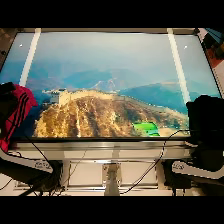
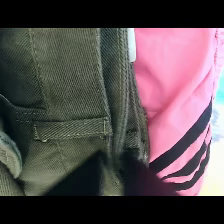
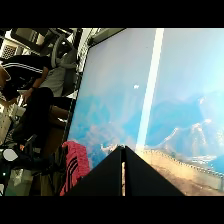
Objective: Fold the clothes and pants, and hang the long-sleeved shirts on hangers.
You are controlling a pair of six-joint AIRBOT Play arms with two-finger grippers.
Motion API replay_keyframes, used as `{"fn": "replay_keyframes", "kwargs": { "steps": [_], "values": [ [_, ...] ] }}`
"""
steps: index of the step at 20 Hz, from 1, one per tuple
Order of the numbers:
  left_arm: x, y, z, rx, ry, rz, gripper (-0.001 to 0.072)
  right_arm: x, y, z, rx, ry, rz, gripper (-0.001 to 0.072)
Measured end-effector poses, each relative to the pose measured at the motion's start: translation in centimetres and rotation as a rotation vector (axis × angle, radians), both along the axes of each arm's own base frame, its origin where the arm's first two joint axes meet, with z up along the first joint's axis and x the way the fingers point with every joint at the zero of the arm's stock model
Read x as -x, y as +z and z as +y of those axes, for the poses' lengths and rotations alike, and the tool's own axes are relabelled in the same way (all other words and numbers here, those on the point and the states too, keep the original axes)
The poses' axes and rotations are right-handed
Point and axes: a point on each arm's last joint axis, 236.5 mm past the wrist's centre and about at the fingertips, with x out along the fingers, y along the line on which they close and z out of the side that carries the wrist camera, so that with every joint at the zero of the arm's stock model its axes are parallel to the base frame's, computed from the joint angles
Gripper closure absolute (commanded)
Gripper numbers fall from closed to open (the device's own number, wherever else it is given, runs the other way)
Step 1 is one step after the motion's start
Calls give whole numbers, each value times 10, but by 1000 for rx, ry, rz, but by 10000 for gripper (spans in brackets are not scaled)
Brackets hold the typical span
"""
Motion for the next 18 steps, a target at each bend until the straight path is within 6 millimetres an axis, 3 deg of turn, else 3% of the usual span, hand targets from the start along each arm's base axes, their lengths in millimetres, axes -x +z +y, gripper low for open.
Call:
{"fn": "replay_keyframes", "kwargs": {
  "steps": [3, 5, 7, 9, 12, 14, 16, 18],
  "values": [
    [1, 2, -2, 5, 1, -2, 690, 0, 0, 0, 0, 0, 0, 683],
    [0, 14, -6, 10, 1, -33, 690, 0, 0, 0, 0, 0, 0, 683],
    [-7, 37, -12, 8, -4, -112, 689, 0, 0, 0, 0, 0, 0, 683],
    [-21, 74, -26, 17, -19, -259, 689, 0, 0, 0, 0, 0, 0, 683],
    [-51, 163, -71, 69, -138, -598, 691, 0, 0, 0, 1, -2, 0, 684],
    [-65, 244, -124, 147, -267, -887, 691, -1, 1, -1, 0, -7, -4, 684],
    [-59, 323, -180, 217, -389, -1136, 691, -5, 3, -4, -3, -23, -17, 684],
    [-41, 372, -228, 270, -494, -1274, 691, -10, 8, -7, -9, -48, -38, 684]
  ]
}}
